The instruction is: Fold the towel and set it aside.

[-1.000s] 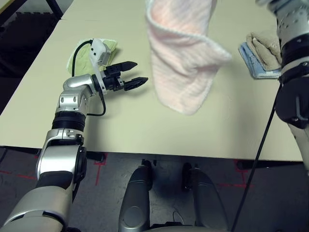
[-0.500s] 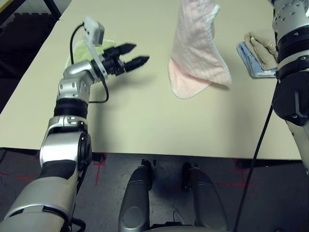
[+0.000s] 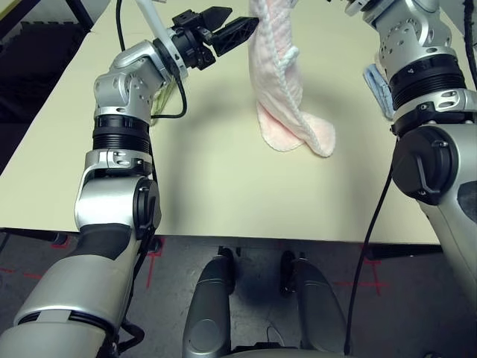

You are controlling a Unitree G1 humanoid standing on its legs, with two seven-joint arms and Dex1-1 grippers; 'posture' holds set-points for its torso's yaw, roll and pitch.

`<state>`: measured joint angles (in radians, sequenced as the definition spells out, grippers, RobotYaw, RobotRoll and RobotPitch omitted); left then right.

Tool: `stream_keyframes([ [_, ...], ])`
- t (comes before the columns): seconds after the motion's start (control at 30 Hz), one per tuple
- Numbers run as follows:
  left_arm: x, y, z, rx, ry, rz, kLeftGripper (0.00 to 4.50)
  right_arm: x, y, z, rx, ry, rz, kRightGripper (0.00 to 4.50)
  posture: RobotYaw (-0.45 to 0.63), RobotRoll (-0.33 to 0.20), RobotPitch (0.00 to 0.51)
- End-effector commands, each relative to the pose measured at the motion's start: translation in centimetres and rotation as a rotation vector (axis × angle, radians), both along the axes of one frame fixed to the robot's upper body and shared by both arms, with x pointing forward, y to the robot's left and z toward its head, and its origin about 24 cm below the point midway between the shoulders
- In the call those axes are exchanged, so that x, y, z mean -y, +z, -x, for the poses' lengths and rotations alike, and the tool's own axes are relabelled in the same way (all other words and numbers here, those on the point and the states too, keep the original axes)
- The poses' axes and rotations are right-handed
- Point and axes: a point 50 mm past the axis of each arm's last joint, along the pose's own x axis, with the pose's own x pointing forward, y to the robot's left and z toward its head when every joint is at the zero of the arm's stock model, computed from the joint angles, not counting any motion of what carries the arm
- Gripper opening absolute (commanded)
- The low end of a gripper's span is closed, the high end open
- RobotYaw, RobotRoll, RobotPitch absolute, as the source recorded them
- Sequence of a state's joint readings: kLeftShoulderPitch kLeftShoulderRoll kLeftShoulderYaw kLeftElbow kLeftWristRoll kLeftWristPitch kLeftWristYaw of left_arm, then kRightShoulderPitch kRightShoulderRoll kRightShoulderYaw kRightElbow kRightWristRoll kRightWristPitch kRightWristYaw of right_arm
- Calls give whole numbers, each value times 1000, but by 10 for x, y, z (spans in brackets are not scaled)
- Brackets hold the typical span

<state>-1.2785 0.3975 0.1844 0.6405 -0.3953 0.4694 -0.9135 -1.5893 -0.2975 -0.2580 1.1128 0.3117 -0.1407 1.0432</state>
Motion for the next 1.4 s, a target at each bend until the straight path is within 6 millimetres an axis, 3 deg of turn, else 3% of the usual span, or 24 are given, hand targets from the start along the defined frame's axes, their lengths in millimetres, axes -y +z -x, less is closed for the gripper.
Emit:
stream_keyframes([
  [0.03, -11, -4, 1, -14, 47, -39, 4500, -3, -6, -3, -9, -30, 11, 22, 130, 0, 255],
  [0.23, -17, -2, 9, -51, 53, -84, 4500, -11, -12, -7, -35, -65, 6, 22, 147, 0, 258],
  [0.4, -1, -7, 13, -106, 33, -160, 4500, -17, -14, -8, -44, -72, 7, 22, 151, 0, 261],
  [0.63, 6, -13, 16, -70, 80, -403, 4500, -23, -23, -11, -66, -82, 27, 22, 152, 0, 265],
  [0.8, -7, -25, 9, -138, 177, -368, 4500, -29, -42, -15, -102, -85, 52, 22, 161, 0, 267],
  [0.97, -10, -23, 7, -198, 207, -242, 4500, -30, -57, -19, -124, -131, 66, 22, 165, 0, 271],
  [1.2, -5, -12, 12, -243, 170, -127, 4500, -32, -51, -19, -96, -164, 37, 22, 173, 0, 270],
  [1.4, 4, -42, 7, -296, 186, -197, 4500, -29, -41, -17, -89, -160, -5, 22, 166, 0, 272],
])
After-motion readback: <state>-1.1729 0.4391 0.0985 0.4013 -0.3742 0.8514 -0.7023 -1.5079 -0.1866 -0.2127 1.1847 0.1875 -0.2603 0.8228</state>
